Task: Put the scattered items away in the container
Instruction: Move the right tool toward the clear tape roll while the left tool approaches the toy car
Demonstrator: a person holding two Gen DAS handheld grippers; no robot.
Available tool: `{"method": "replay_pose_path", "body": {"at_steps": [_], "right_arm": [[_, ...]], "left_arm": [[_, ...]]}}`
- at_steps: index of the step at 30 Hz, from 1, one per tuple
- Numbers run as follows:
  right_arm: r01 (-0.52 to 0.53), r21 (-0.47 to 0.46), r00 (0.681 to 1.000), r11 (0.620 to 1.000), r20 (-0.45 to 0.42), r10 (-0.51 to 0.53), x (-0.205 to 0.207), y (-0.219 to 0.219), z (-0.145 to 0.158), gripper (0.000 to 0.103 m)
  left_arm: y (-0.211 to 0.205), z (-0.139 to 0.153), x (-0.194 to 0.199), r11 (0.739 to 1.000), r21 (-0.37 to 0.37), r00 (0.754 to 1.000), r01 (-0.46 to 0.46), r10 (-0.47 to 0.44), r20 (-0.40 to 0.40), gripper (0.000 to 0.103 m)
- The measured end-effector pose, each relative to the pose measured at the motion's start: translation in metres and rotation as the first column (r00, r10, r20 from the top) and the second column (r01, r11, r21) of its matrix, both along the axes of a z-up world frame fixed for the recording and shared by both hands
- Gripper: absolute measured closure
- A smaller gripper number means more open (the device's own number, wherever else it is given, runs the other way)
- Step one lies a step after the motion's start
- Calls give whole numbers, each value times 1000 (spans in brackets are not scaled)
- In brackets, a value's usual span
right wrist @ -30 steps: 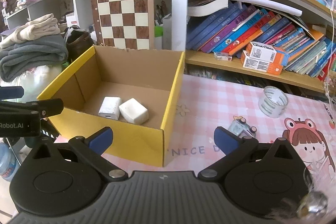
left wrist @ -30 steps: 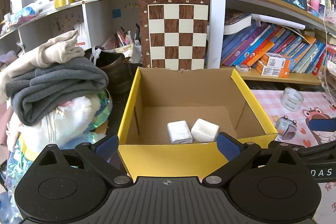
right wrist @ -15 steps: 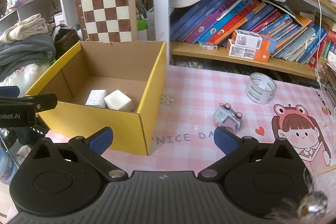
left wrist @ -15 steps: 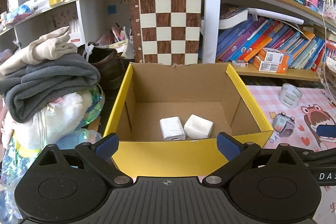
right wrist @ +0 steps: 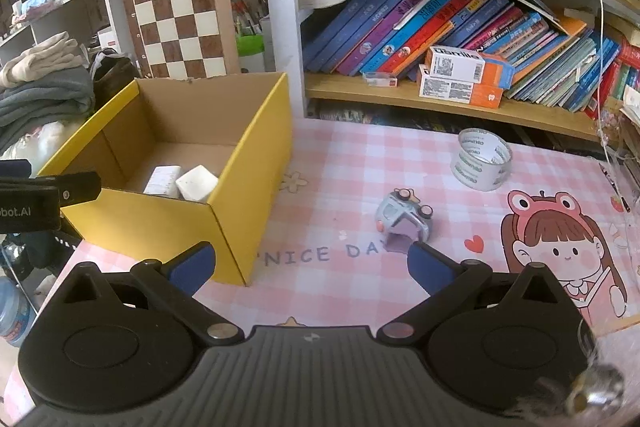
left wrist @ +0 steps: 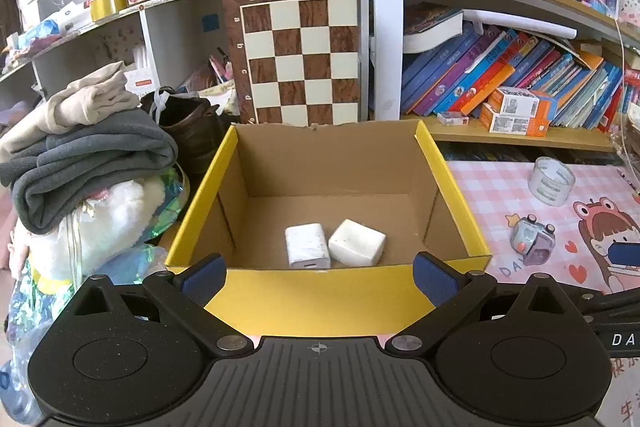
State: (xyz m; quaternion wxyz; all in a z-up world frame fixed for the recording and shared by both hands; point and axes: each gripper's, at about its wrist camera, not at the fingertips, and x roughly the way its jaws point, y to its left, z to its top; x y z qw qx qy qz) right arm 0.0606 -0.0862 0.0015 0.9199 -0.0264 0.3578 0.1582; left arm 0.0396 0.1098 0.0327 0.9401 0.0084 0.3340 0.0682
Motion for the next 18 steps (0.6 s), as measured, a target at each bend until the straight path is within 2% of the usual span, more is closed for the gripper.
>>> {"method": "replay_pose_path", "body": {"at_steps": [18], "right_arm": [[-27, 28, 999, 999, -30, 27, 8, -78, -10, 0]], "left_arm": [[-82, -4, 3, 999, 39, 999, -10, 11, -30, 2]]}}
